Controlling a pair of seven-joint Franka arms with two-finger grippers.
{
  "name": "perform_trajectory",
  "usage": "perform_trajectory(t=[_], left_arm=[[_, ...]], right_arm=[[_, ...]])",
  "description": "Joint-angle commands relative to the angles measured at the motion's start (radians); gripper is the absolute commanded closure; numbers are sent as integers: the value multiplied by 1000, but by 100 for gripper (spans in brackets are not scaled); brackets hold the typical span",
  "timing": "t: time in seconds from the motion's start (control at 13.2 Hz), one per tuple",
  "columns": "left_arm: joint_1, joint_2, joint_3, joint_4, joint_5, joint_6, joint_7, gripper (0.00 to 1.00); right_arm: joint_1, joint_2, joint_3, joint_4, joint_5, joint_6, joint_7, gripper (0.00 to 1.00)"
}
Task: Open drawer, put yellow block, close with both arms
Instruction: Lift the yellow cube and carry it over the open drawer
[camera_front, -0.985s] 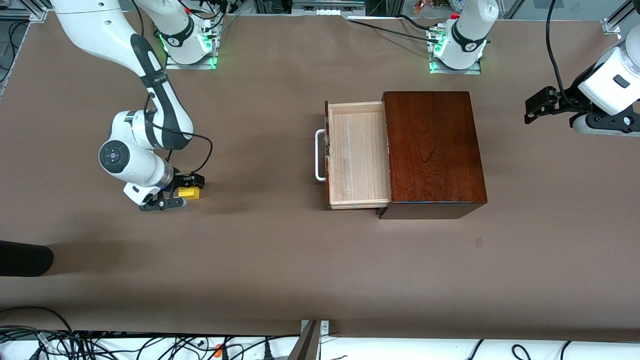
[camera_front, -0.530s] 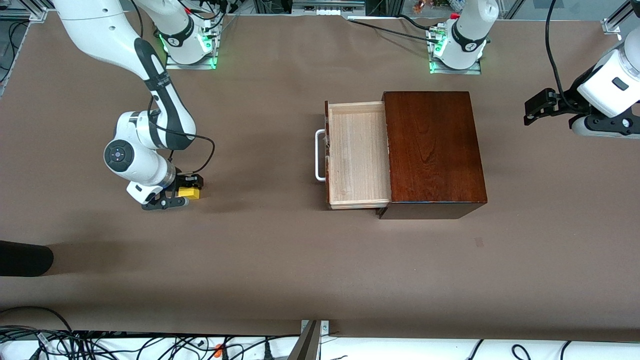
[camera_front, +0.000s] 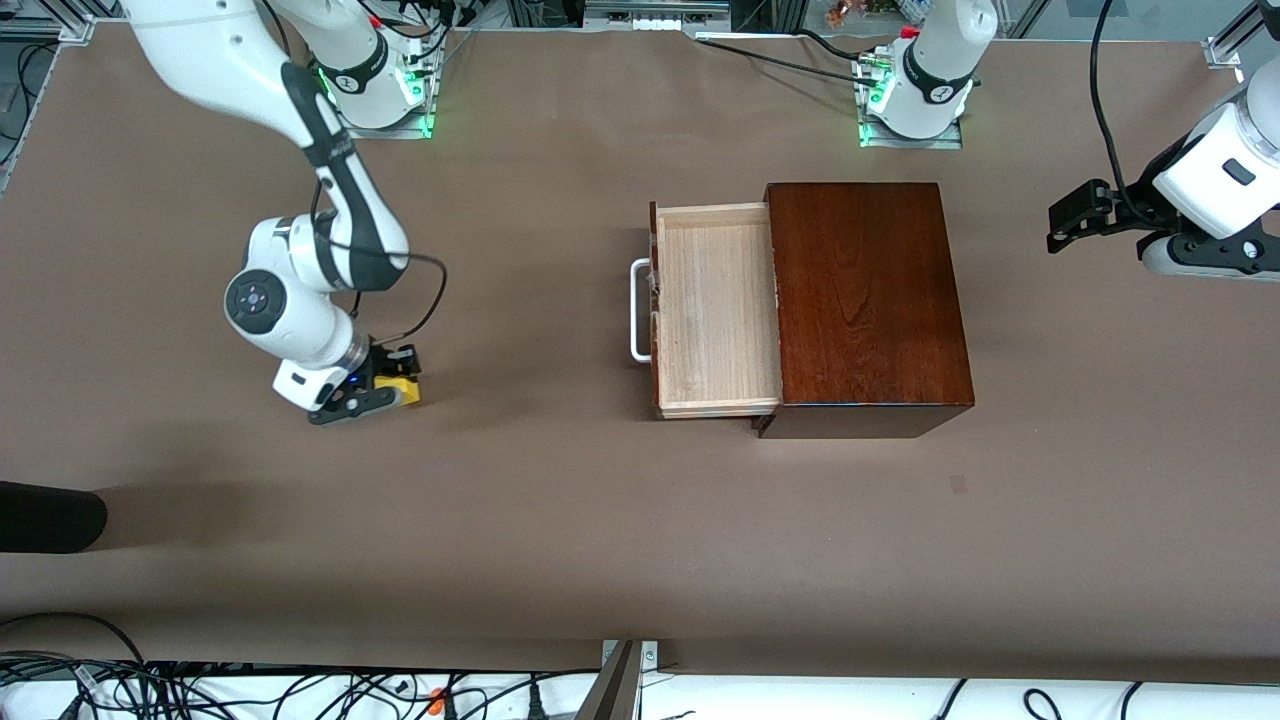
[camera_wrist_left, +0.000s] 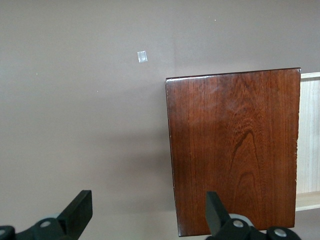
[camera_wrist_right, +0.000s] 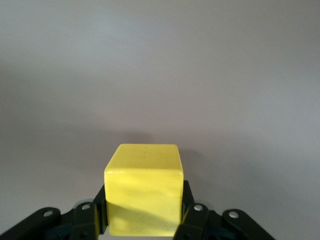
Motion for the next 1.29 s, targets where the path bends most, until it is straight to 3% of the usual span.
perform_trajectory(t=[0.0,0.15,0.45,0.68,0.91,1.21], left_arm=[[-3,15,6,31,-8,-7,20,0],[-1,15,6,31,-8,-7,20,0],[-1,15,6,31,-10,-7,20,0],[-3,15,6,33,-10,-7,20,0],[-3,15,6,33,-10,-7,20,0],[-1,17,6,33,-10,-5,20,0]], right_arm=[[6,-97,112,81,-26,-143,-52,98],[23,-82,241,221,-132,-223,-45,98],[222,19,254,527,-232,-418,-39,98],[369,109,252,692,-341,-460,-18,97],[446,199,249,782,-382,-460,-13,92],[491,239,249,787,-437,-455,-19,93]])
